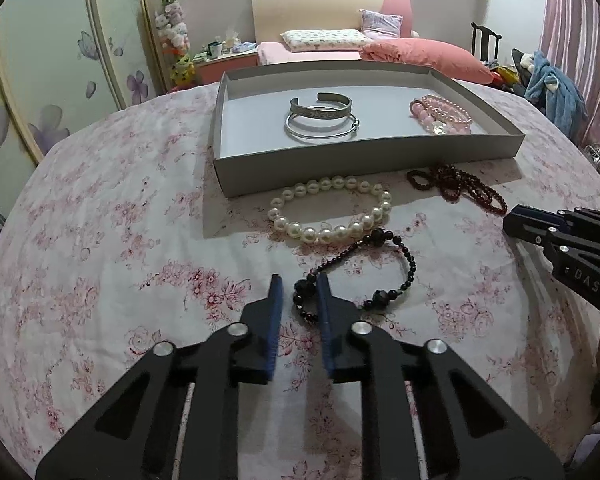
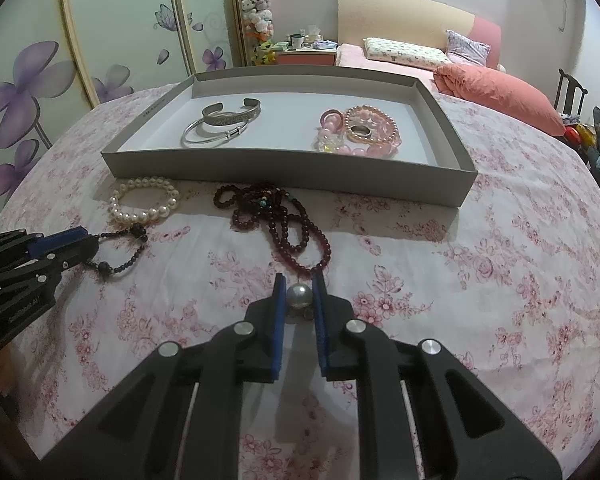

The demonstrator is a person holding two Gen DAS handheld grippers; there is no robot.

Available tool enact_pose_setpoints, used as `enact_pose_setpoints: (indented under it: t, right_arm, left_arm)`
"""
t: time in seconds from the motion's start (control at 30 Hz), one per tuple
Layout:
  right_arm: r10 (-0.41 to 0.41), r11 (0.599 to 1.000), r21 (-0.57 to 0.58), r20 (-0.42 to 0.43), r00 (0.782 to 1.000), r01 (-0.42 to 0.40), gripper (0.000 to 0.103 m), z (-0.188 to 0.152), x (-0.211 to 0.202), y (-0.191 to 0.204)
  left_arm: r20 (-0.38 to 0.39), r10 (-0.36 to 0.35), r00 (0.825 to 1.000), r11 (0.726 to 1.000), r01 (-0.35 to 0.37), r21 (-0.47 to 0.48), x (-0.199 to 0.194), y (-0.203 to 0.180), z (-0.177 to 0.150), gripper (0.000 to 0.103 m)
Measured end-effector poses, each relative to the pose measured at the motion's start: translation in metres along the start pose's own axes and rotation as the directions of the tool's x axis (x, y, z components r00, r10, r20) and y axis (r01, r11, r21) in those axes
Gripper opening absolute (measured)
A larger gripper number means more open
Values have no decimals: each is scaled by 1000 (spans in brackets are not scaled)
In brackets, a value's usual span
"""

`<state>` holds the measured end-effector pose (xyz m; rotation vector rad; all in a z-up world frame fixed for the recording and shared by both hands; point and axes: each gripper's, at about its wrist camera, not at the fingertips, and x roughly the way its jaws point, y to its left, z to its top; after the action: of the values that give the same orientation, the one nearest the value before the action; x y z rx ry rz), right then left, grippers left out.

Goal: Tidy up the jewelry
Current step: 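Grasp the black beaded bracelet with the left tool while the right tool holds the earring, then carry the black bracelet into the tray with the left tool while the right tool drops the earring there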

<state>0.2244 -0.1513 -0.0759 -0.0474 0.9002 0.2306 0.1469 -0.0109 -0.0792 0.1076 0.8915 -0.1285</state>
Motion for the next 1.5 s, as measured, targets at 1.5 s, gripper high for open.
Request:
enact_pose_setpoints:
  t: [1.5]
  right_arm:
    - [-21, 996, 93, 309, 951, -8, 14, 6, -68, 3]
  left_arm:
    - [269, -45, 962, 994, 70, -82, -65, 0, 0, 12]
